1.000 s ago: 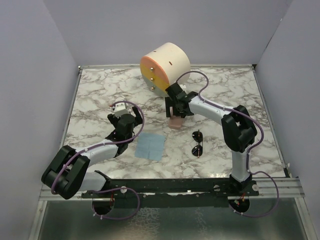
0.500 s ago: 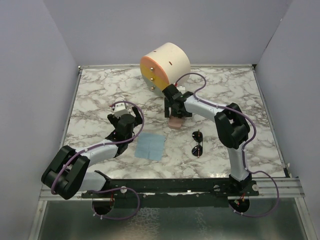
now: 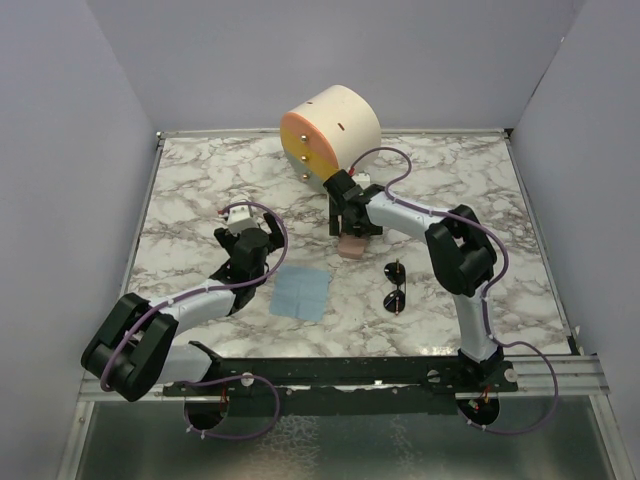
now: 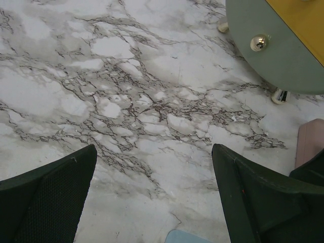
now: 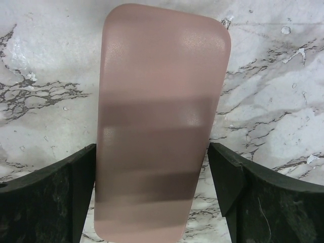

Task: Organize the sunglasses
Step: Pick up the sunglasses case from the center of the board.

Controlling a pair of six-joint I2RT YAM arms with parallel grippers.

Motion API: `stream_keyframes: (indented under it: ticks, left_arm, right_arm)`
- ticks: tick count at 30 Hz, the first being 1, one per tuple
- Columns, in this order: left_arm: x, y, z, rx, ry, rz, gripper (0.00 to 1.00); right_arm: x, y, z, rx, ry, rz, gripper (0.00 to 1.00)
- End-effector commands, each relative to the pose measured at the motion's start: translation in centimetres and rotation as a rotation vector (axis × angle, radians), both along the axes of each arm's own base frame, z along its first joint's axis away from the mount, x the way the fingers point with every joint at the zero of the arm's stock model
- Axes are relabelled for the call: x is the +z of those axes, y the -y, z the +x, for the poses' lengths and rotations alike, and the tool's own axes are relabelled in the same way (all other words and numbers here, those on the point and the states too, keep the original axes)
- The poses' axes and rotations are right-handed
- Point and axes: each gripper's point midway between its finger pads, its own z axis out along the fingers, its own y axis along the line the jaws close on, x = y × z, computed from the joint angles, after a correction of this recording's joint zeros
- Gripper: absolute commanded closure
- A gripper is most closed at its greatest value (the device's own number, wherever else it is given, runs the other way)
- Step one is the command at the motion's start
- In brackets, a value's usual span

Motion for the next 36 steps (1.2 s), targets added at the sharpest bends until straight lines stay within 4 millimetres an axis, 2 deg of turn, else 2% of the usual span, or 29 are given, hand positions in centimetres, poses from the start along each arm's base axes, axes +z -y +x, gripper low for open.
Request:
stream_keyframes:
  ticks: [1,11,13,14,16,17,26,30,36]
  left_arm:
    - [0.3,-0.1,0.1,0.008,0.018,-0.015,0.01]
    - [0.4,-0.2,0.1,0.008,0.02,-0.013,0.01]
    - [0.4,-0.2,0.1,0.008,0.021,-0.013,0.01]
    - [0.5,-0.2,0.1,0.009,0.022,-0.014,0.01]
    - [0.4,-0.2,0.1,0.008,0.021,-0.013,0.01]
    - [0.4,-0.2,0.1,0.009,0.021,-0.014,0.01]
    - [0.3,-0.2,0.1,0.009,0.018,-0.009,0.01]
    - [0.3,-0.2,0.1,0.01,0.016,-0.009,0.01]
    - [0.3,-0.2,0.1,0.011,0.017,-0.009,0.01]
  right_arm:
    - [-2.2,0.2,-0.7,-0.002,-0.032,-0.031,0.15]
    - [-2.9,0.7,-1.8,0.014,-0.048,-0.029,0.37]
    - [-3.0,1.0,-2.2,0.027,-0.056,-0.035,0.55]
    - [-3.1,1.0,-2.4,0.035,-0.06,-0.037,0.58]
    - [-2.9,1.3,-2.7,0.058,-0.063,-0.04,0.7]
    - [-2.7,1.3,-2.8,0.071,-0.06,-0.043,0.72]
    - [-1.8,1.1,-4.8,0.272,-0.11,-0.024,0.7]
    - [-2.0,0.8,-5.6,0.342,-0.156,-0.022,0.69]
    - [-2.7,1.3,-6.2,0.394,-0.211,-0.065,0.63]
